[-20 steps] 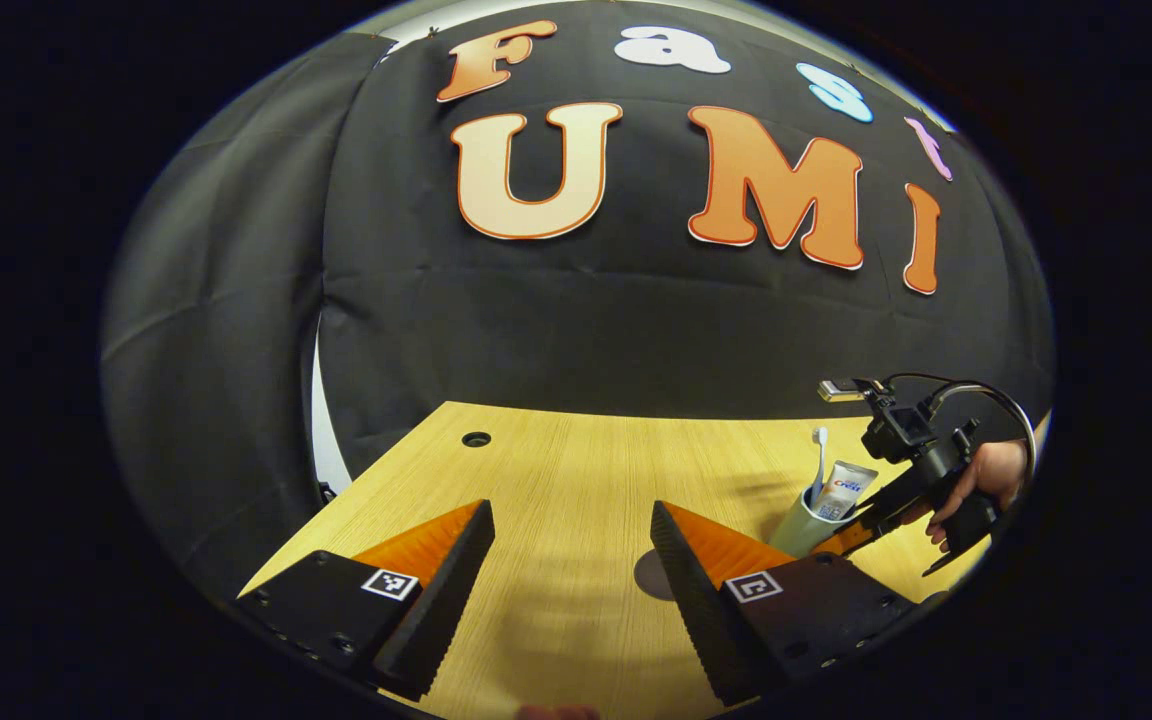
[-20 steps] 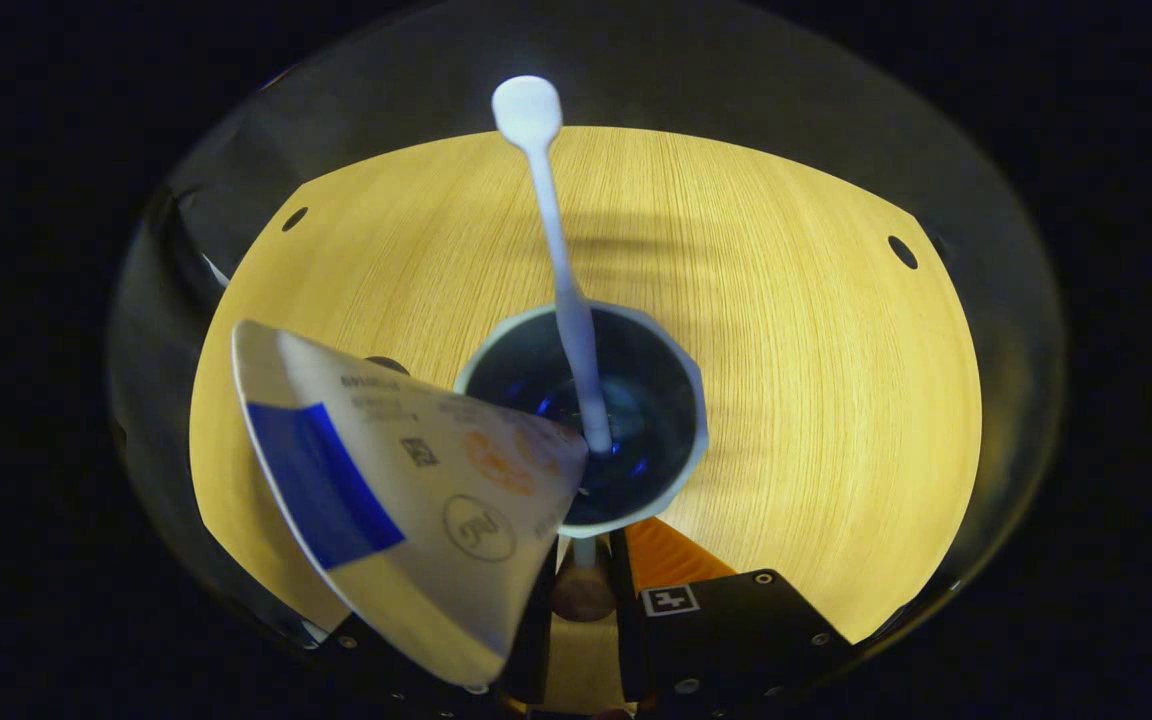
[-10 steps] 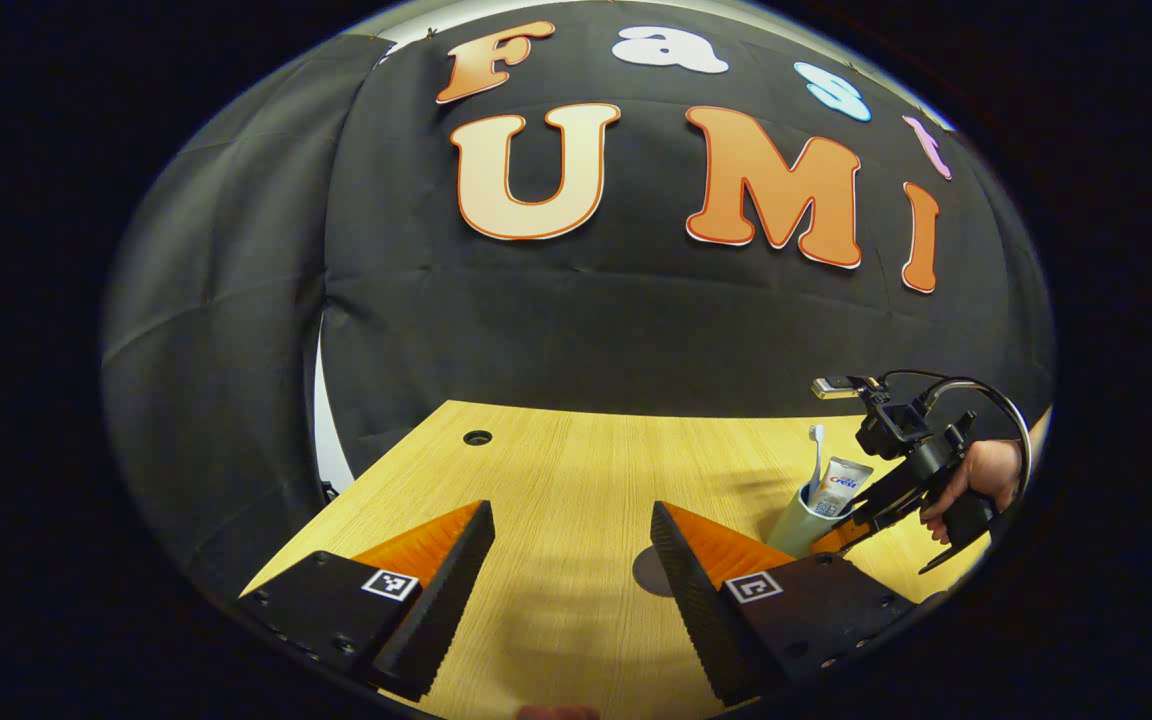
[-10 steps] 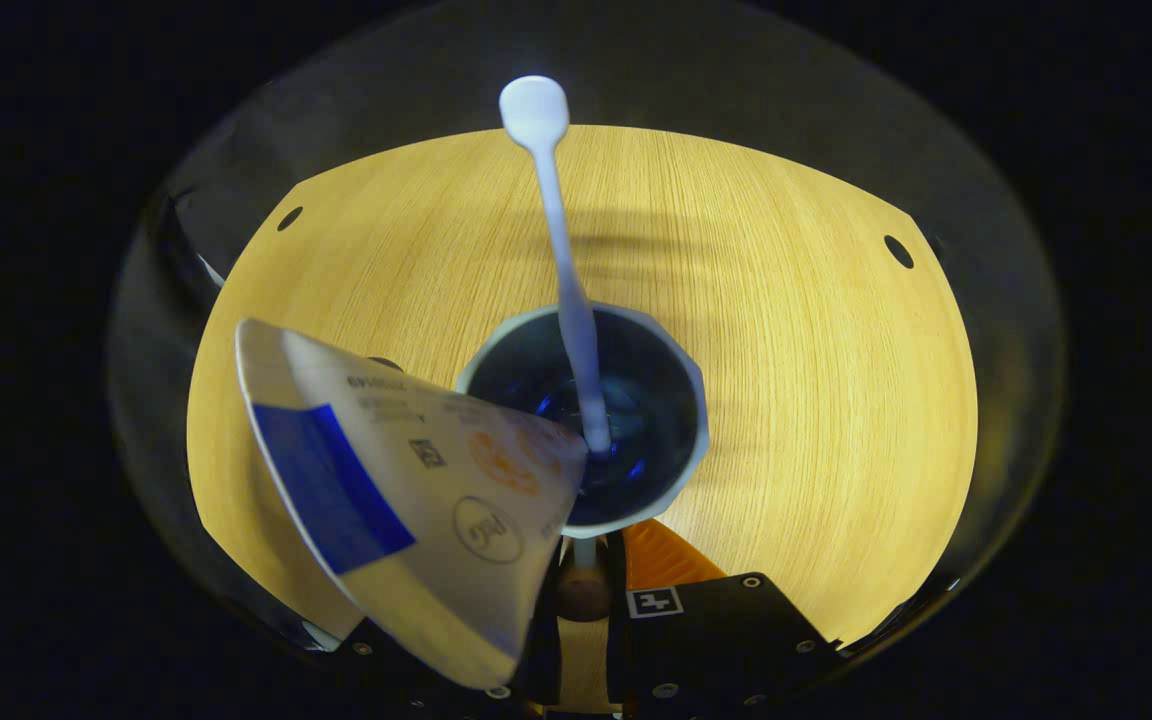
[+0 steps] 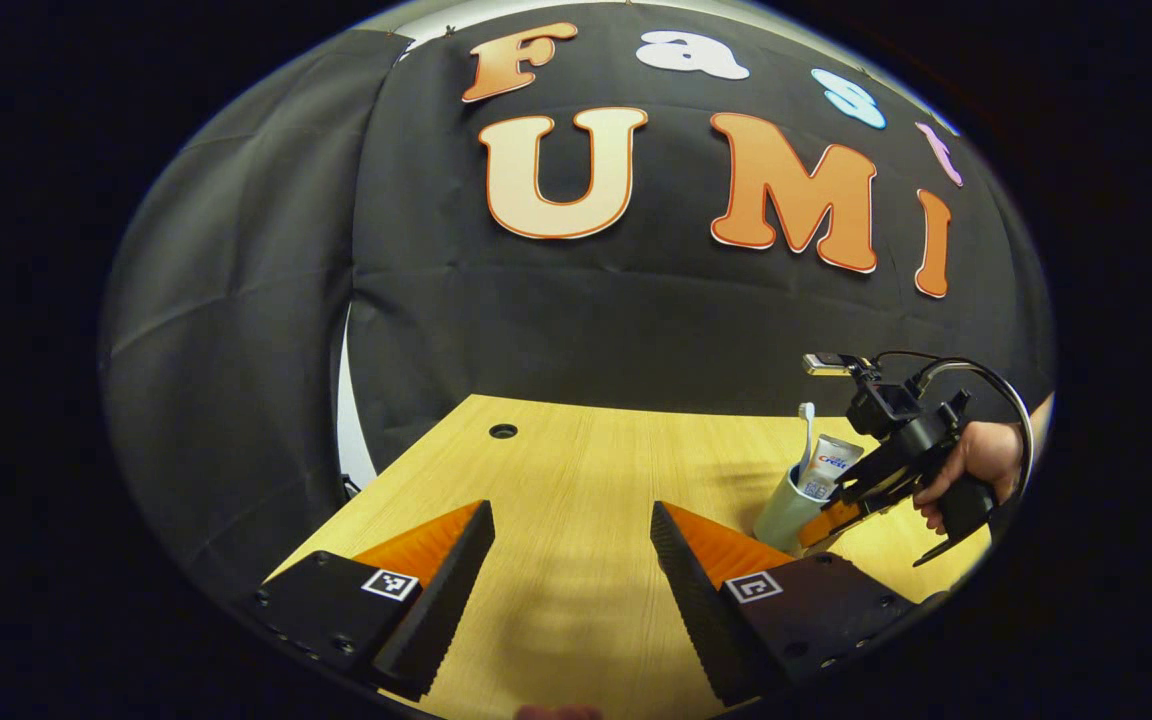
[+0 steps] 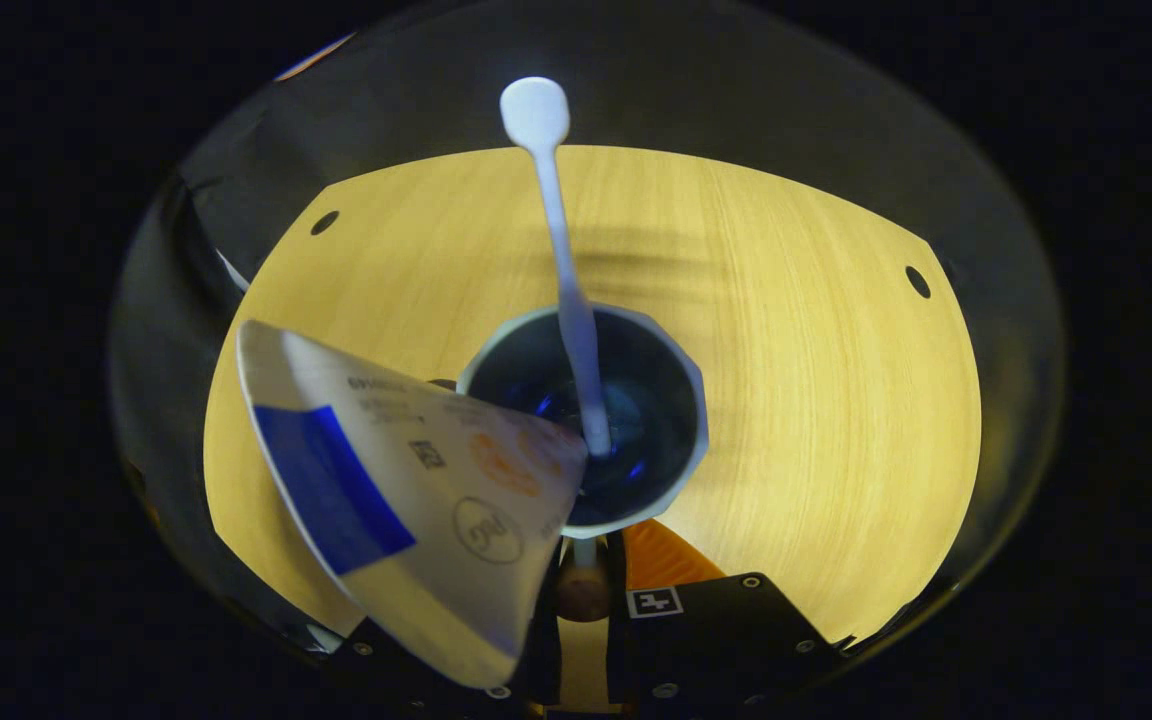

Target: Put the toothbrush and toothpaste on the desktop into the cup, then pick up the cup and place it on the coaster on the desktop.

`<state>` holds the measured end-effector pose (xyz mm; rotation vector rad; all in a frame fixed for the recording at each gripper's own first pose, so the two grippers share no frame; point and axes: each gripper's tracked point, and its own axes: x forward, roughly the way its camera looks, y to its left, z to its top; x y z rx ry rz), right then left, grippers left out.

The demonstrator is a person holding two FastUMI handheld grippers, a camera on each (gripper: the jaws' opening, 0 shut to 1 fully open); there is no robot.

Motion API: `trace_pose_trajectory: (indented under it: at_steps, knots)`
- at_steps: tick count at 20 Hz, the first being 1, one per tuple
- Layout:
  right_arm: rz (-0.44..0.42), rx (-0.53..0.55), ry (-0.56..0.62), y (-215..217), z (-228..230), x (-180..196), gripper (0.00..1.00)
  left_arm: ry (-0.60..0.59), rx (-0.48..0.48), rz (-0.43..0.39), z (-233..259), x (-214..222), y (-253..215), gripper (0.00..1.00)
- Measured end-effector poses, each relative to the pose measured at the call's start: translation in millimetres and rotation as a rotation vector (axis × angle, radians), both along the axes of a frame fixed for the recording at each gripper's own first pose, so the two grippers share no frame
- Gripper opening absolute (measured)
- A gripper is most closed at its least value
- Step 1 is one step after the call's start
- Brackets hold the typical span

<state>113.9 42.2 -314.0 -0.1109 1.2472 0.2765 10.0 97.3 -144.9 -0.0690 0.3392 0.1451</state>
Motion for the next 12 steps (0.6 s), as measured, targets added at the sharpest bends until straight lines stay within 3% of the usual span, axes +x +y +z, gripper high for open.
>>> trace_pose_trajectory:
  at_steps: [5, 9, 12]
  knots:
    - [0.057, 0.011, -0.001, 10, 1, 9, 0.22, -0.002, -0.002, 0.034, 1, -15, 25, 0.95]
    - [0.087, 0.007, 0.008, 43, -6, -1, 0.22, 0.009, 0.007, 0.063, -2, -25, 47, 0.99]
    - [0.084, -0.004, 0.019, 52, -11, -4, 0.22, 0.014, 0.019, 0.074, -1, -27, 61, 0.95]
